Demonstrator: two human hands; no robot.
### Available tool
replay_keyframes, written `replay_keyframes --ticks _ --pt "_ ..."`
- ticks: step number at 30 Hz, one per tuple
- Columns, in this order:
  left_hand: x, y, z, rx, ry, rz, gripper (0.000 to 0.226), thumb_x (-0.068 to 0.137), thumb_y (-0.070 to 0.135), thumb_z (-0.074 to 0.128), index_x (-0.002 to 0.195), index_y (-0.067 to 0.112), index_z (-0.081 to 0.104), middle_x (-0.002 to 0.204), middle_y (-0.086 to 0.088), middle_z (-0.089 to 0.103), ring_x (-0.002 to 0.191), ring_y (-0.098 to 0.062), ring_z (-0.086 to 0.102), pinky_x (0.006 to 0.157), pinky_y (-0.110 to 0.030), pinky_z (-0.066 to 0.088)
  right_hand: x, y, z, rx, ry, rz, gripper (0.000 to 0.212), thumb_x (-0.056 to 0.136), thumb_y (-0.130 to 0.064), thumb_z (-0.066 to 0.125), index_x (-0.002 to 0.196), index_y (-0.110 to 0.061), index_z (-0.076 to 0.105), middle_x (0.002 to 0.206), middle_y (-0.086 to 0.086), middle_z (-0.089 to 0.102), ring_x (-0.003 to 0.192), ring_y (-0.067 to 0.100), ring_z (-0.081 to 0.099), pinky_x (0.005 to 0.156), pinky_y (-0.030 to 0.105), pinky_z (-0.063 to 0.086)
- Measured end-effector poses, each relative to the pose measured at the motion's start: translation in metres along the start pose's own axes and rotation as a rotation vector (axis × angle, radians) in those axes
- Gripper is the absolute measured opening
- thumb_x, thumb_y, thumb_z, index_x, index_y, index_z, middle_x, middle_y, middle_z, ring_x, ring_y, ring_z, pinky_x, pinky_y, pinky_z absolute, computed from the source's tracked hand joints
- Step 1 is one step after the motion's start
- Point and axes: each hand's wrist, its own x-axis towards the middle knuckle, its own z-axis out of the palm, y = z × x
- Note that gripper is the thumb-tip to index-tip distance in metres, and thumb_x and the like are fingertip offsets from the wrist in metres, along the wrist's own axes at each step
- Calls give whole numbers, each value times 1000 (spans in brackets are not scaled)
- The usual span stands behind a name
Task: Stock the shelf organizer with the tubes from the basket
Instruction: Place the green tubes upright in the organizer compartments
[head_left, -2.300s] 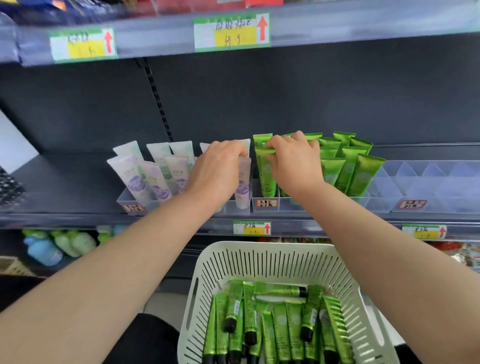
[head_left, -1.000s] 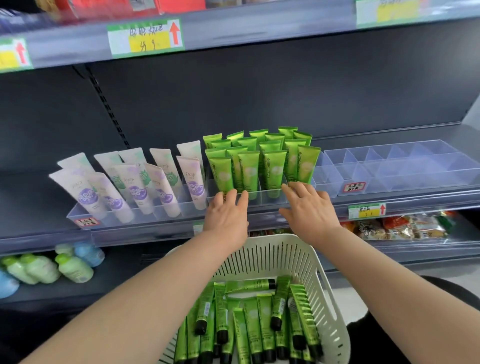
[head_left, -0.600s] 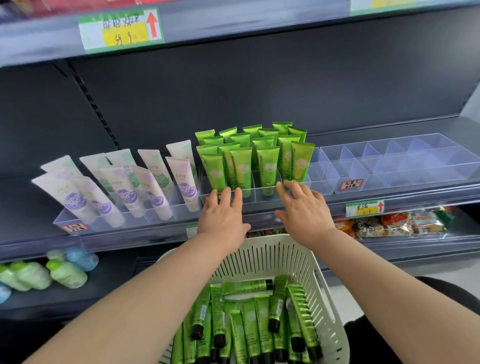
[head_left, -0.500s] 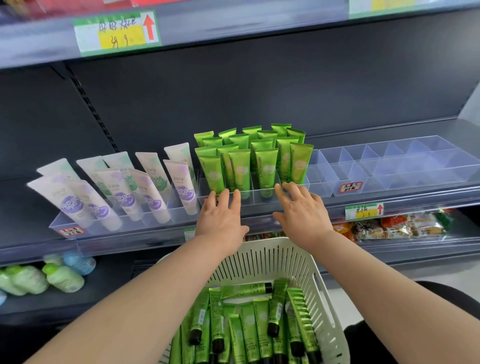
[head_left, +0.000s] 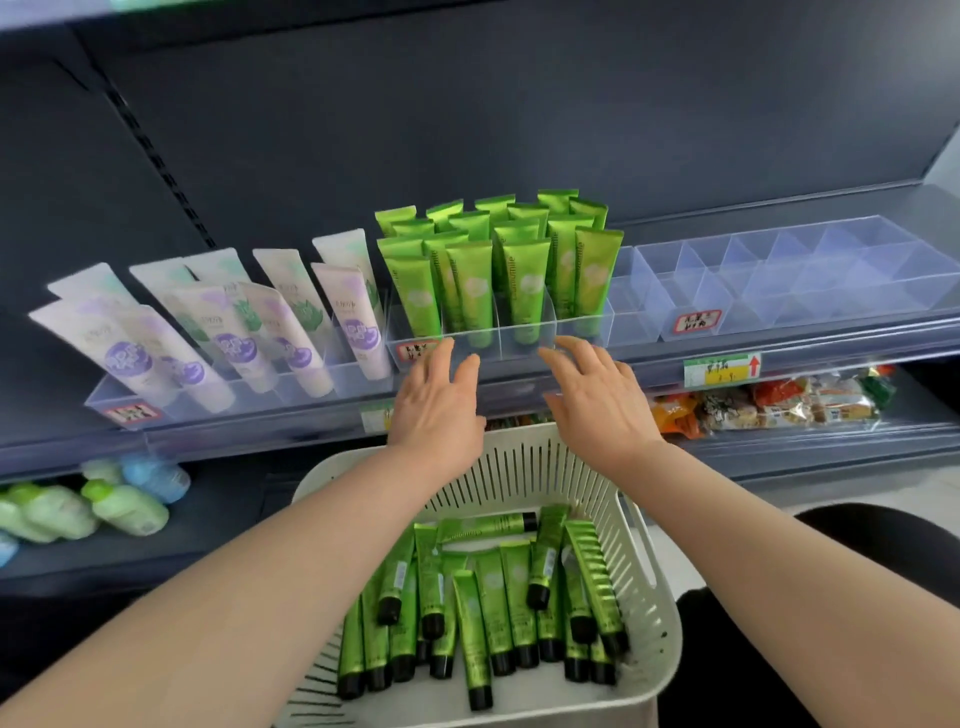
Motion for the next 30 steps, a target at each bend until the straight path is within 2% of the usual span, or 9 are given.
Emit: replay_keyframes --ticks 3,5,11,15,17,21,25,28,30 --pt "-16 -3 18 -36 17 47 54 94 19 56 145 19 36 153 -5 26 136 -27 29 107 -40 33 -23 -4 22 -5 -22 -53 45 87 -14 56 131 -20 52 129 2 50 118 28 48 90 43 41" --pt "-26 -8 32 -47 -16 73 47 94 14 55 139 20 45 145 -1 37 130 -22 35 105 -37 38 -36 -5 40 -22 -108 -73 44 85 -12 58 127 -23 55 122 0 54 115 26 50 90 41 42" --pt "-47 -18 67 -47 -89 138 44 90 2 56 129 22 56 136 3 47 123 -17 42 102 -34 41 -59 -11 81 13 -559 18 53 81 8 50 127 -17 52 117 5 55 107 27 55 84 38 49" --pt "-53 -28 86 -112 -180 149 41 93 4 54 130 22 56 134 4 49 123 -14 43 106 -31 37 -67 -18 111 -48 -785 85 45 86 4 48 127 -14 51 118 10 60 105 29 59 80 38 48" --pt "-57 -33 94 -150 -238 150 39 94 6 54 130 22 55 133 5 49 124 -13 43 106 -32 39 -72 -20 128 -52 -832 112 45 87 1 49 130 -12 46 121 12 60 109 30 59 85 38 49" --pt "-65 -42 108 -178 -299 126 39 95 6 55 129 24 56 133 6 49 122 -12 44 102 -32 44 -81 -29 151 -30 -829 235 39 95 -23 49 130 -11 39 111 11 60 100 28 60 73 36 46" --pt "-70 -51 117 -198 -309 112 35 95 9 55 128 22 57 134 6 49 123 -12 44 102 -28 39 -78 -43 163 -79 -786 366 70 86 -50 58 136 -11 27 119 11 52 98 26 59 68 35 46" --pt "-72 -58 121 -240 -303 88 34 96 10 54 127 23 58 134 8 48 122 -9 45 99 -24 40 -74 -52 169 -61 -820 475 88 86 -36 62 148 -5 6 136 21 37 103 27 58 66 31 49" --pt "-71 -63 123 -252 -301 53 33 96 11 53 127 24 58 135 9 47 122 -9 45 96 -23 42 -74 -56 172 -8 -859 527 92 86 -20 59 149 -5 -7 133 23 38 105 29 56 75 31 53"
